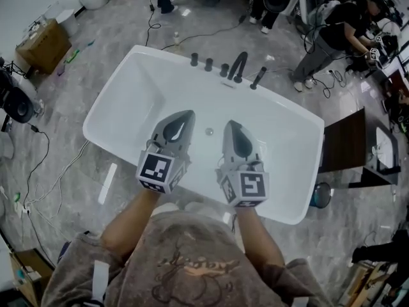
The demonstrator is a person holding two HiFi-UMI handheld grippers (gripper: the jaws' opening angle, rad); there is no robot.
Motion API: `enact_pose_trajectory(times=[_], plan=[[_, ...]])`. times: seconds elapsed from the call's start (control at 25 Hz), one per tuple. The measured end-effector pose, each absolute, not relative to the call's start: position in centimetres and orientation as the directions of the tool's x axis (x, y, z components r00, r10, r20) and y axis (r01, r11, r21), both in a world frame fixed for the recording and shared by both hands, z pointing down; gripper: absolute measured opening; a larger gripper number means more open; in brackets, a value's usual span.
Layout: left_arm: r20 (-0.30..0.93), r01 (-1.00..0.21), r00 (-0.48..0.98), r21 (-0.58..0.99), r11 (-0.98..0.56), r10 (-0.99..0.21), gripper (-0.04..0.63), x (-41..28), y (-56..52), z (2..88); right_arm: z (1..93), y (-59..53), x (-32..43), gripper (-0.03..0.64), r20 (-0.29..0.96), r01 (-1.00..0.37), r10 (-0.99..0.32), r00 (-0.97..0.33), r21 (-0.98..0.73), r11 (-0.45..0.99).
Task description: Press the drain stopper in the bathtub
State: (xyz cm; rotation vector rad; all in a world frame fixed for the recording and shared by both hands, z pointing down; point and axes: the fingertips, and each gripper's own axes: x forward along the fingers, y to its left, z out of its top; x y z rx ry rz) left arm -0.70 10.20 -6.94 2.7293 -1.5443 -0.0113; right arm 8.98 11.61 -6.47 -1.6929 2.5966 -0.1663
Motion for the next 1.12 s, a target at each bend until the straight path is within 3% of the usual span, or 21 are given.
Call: enact_pose_trajectory(times=[1.12], plan=[[0.003, -0.836, 0.547, 0.047, -0.546, -0.837, 0.006, -1.8, -3.8, -3.8, -2.8, -1.2, 7.5, 0.002, 0.042, -0.925, -0.929, -0.367, -0.12, 0.36]])
